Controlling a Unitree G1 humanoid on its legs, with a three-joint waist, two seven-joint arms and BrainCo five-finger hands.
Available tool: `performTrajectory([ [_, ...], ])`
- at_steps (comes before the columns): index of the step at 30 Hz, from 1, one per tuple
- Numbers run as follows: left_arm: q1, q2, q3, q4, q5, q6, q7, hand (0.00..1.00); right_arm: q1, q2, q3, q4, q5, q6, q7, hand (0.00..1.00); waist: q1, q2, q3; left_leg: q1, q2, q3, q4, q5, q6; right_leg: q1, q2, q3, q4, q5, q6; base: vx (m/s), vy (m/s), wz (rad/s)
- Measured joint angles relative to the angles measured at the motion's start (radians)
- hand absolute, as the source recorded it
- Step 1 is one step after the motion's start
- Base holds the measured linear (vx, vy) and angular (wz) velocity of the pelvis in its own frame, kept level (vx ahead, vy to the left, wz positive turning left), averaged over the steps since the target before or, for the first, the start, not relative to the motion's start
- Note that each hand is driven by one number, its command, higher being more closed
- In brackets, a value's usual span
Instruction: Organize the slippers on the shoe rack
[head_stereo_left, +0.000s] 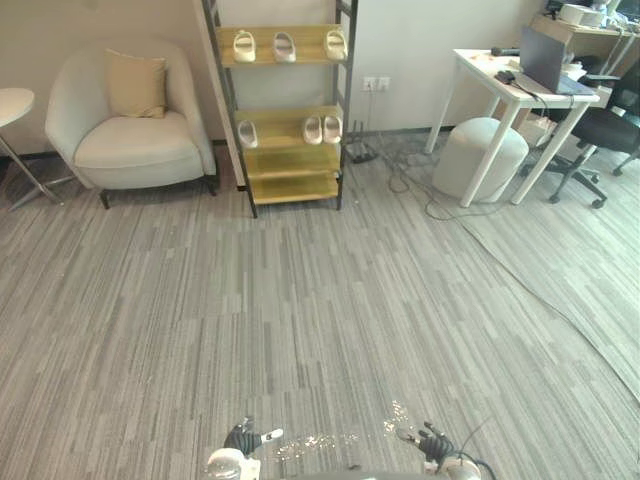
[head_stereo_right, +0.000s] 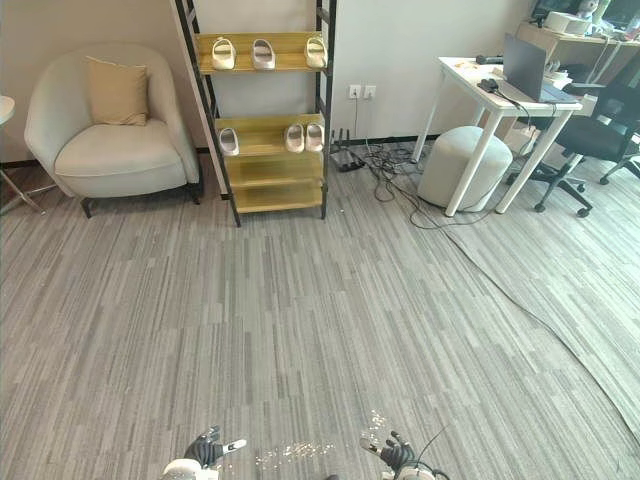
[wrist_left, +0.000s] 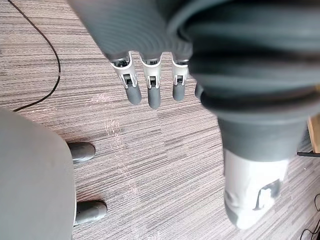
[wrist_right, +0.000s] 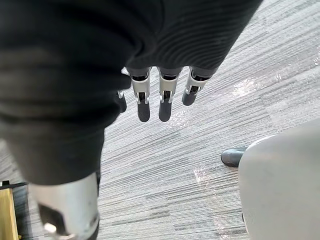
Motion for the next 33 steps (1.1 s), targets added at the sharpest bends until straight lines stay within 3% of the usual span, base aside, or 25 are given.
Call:
performTrajectory([
  [12,0.004,-0.003,-0.009,0.000,-0.013,0.000,-0.004,0.00,0.002,0.000,0.000,-0.001,0.007,0.000,0.010,0.00,0.000,0.003,-0.001,-0.002,0.006,0.011,0.005,-0.007,-0.009,-0.003,0.006,0.009,0.000,-0.003,0.003,0.00,-0.021,-0.03],
  [15,0.003,-0.005,-0.009,0.000,-0.020,0.001,-0.004,0.00,0.001,0.001,-0.001,-0.002,0.010,-0.001,0.010,0.00,0.000,0.012,0.007,-0.014,0.013,0.017,0.047,-0.045,-0.021,-0.016,0.012,0.016,0.044,-0.034,-0.005,0.02,-0.038,-0.06],
  [19,-0.005,-0.017,0.008,-0.011,-0.023,0.001,-0.005,0.00,0.001,-0.001,-0.001,-0.005,0.030,-0.008,0.013,0.00,0.001,0.033,0.020,-0.102,0.057,0.038,0.300,-0.196,-0.046,-0.047,0.041,0.035,0.161,-0.120,-0.035,0.03,-0.049,-0.15],
  [20,0.006,-0.020,0.022,-0.043,-0.021,0.002,-0.005,0.00,0.003,0.001,-0.001,-0.027,0.038,-0.013,0.010,0.00,-0.001,0.036,0.028,-0.178,0.084,0.047,0.499,-0.230,-0.069,-0.050,0.056,0.042,0.198,-0.156,-0.059,0.05,-0.062,-0.14],
  [22,-0.002,-0.026,0.062,-0.098,-0.022,0.002,-0.005,0.00,0.015,0.007,0.002,-0.056,0.039,-0.013,0.011,0.00,0.006,0.014,0.050,-0.331,0.110,0.067,0.805,-0.184,-0.030,-0.073,0.046,0.047,0.259,-0.190,-0.086,0.05,-0.063,-0.20],
  [24,-0.001,-0.030,0.081,-0.114,-0.025,0.002,-0.005,0.00,0.003,0.005,0.002,-0.078,0.038,-0.012,0.009,0.00,0.010,0.031,0.074,-0.410,0.155,0.087,0.939,-0.189,-0.030,-0.052,0.043,0.061,0.284,-0.221,-0.095,0.15,-0.041,-0.24],
  [26,-0.001,-0.037,0.082,-0.125,-0.041,-0.001,-0.003,0.00,0.003,0.002,0.001,-0.073,0.037,-0.008,0.008,0.00,0.018,0.029,0.079,-0.434,0.155,0.115,0.884,-0.203,-0.051,-0.024,0.014,0.094,0.286,-0.244,-0.084,0.26,0.041,-0.34],
  [27,-0.001,-0.037,0.078,-0.125,-0.044,-0.001,-0.003,0.00,-0.001,-0.002,0.001,-0.064,0.036,-0.006,0.008,0.00,0.030,0.031,0.079,-0.446,0.130,0.124,0.745,-0.198,-0.055,-0.019,-0.016,0.114,0.278,-0.262,-0.069,0.30,0.149,-0.44],
  [29,-0.002,-0.039,0.067,-0.118,-0.048,-0.002,-0.003,0.00,-0.009,-0.009,0.002,-0.046,0.036,-0.005,0.008,0.00,0.036,0.040,0.075,-0.440,0.096,0.113,0.494,-0.144,-0.070,-0.009,-0.027,0.143,0.255,-0.284,-0.041,0.41,0.224,-0.41],
  [30,0.002,-0.041,0.055,-0.113,-0.054,-0.003,-0.003,0.00,-0.006,-0.018,0.003,-0.045,0.036,-0.005,0.009,0.00,0.048,0.056,0.064,-0.434,0.098,0.100,0.416,-0.108,-0.055,-0.009,-0.014,0.160,0.257,-0.302,-0.027,0.47,0.244,-0.47],
  [31,-0.002,-0.040,0.051,-0.103,-0.060,-0.011,-0.005,0.00,-0.007,-0.020,0.004,-0.037,0.036,-0.003,0.008,0.00,0.056,0.047,0.055,-0.434,0.086,0.098,0.439,-0.079,-0.024,-0.007,-0.022,0.188,0.272,-0.330,-0.013,0.41,0.197,-0.40],
  [32,0.000,-0.026,0.049,-0.102,-0.057,-0.017,-0.004,0.00,-0.001,-0.003,0.007,-0.039,0.035,-0.001,0.010,0.00,0.057,0.011,0.033,-0.439,0.055,0.110,0.447,-0.111,-0.014,-0.008,-0.049,0.202,0.293,-0.340,-0.004,0.55,0.212,-0.33],
  [33,-0.004,-0.012,0.049,-0.097,-0.058,-0.016,-0.004,0.00,0.013,0.022,0.007,-0.045,0.025,-0.001,0.011,0.00,0.055,-0.022,0.019,-0.414,0.029,0.136,0.440,-0.145,-0.007,-0.068,-0.069,0.240,0.442,-0.346,0.014,0.47,0.167,-0.16],
])
